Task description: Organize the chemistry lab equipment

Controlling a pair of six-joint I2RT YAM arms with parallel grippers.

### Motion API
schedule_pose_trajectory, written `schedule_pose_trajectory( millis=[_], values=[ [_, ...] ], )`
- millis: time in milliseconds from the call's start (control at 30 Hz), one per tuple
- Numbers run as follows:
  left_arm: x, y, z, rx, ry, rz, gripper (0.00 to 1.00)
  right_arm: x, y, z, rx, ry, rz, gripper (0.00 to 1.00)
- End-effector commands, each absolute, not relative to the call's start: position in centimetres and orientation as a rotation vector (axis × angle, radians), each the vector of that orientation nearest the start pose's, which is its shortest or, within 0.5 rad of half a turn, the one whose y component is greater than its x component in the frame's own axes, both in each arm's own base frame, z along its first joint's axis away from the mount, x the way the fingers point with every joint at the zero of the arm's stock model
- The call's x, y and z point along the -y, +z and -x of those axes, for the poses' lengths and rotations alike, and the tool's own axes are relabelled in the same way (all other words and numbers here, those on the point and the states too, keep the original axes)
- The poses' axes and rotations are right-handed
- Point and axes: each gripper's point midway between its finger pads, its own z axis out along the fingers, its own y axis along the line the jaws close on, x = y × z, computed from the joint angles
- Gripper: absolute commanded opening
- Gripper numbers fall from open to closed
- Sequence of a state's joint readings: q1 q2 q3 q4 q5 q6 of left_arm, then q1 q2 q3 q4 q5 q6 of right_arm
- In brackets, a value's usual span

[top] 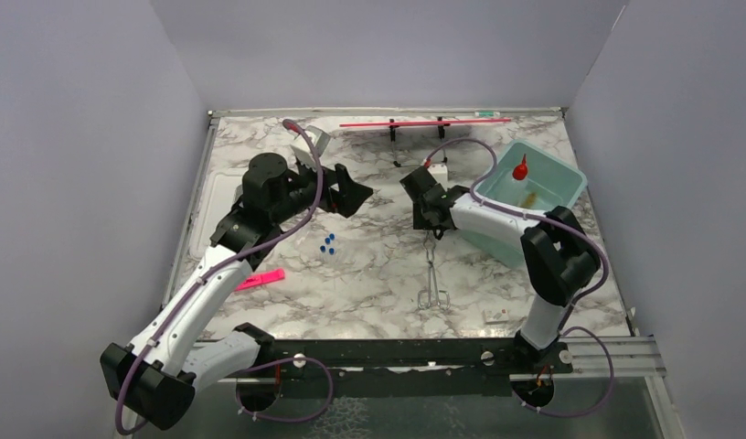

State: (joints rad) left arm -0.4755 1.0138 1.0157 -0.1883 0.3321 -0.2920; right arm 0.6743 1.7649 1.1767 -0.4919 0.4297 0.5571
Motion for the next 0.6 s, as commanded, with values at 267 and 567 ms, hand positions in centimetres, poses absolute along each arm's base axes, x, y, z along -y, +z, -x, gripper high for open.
schedule_pose_trajectory(
  millis=[267,567],
  values=[
    [25.5,30.9,-27.2,-1.759,-0.965,-0.506,0.85,-21.0,2.3,-36.6,-2.386,-0.076,-0.083,0.39],
    [25.4,29.9,-28.1,-1.802,-0.929,-0.461,0.82,-19.7,0.9,-35.5,-2.401,-0.116,-0.126,0.13]
  ],
)
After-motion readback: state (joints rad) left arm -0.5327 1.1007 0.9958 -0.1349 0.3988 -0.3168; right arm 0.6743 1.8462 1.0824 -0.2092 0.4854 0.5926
